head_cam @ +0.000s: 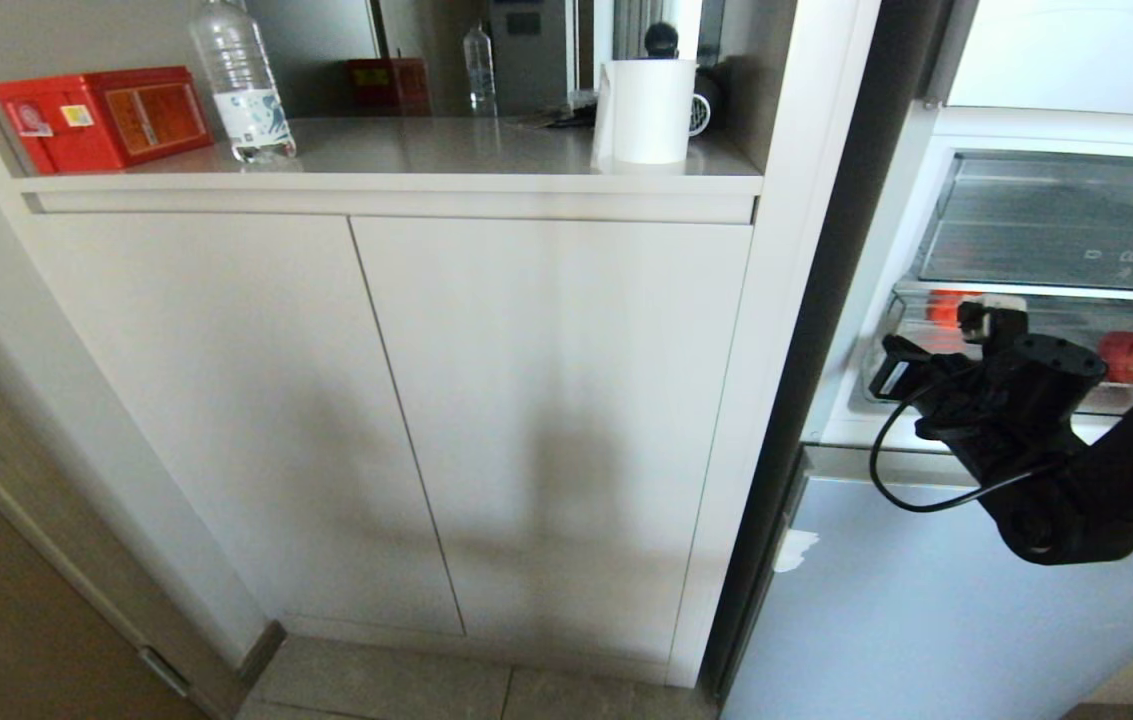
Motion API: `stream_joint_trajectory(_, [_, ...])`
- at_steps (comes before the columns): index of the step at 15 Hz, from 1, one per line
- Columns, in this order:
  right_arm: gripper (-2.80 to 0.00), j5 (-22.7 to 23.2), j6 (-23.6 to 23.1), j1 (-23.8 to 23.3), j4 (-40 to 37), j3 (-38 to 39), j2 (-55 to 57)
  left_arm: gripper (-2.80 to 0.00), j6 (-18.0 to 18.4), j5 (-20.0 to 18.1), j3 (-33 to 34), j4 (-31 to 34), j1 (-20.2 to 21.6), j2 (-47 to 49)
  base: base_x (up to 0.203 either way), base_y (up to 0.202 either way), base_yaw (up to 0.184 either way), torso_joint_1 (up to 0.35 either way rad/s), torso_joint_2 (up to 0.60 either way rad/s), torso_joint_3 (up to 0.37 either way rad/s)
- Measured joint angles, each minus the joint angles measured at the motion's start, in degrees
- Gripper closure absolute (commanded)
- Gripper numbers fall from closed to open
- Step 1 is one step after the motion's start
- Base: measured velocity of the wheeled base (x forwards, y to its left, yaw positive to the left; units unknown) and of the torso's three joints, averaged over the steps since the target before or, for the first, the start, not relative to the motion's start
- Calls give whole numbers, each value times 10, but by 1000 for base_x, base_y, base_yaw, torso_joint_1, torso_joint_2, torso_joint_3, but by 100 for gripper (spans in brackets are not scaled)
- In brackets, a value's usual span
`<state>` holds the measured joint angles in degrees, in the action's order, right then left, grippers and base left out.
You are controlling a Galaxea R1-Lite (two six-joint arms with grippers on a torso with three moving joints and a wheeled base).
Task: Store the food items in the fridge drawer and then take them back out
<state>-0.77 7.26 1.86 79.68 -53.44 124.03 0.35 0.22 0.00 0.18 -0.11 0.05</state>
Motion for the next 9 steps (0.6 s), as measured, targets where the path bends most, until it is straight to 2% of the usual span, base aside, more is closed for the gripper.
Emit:
stream_joint_trajectory(4, [0, -1, 1, 2, 3, 15, -8, 0, 0, 0, 0, 0, 0, 0, 0, 0, 0, 0, 0, 0])
stream_joint_trajectory(9, [0, -5, 21, 3, 4, 93, -62, 0, 0, 0, 0, 0, 0, 0, 0, 0, 0, 0, 0, 0])
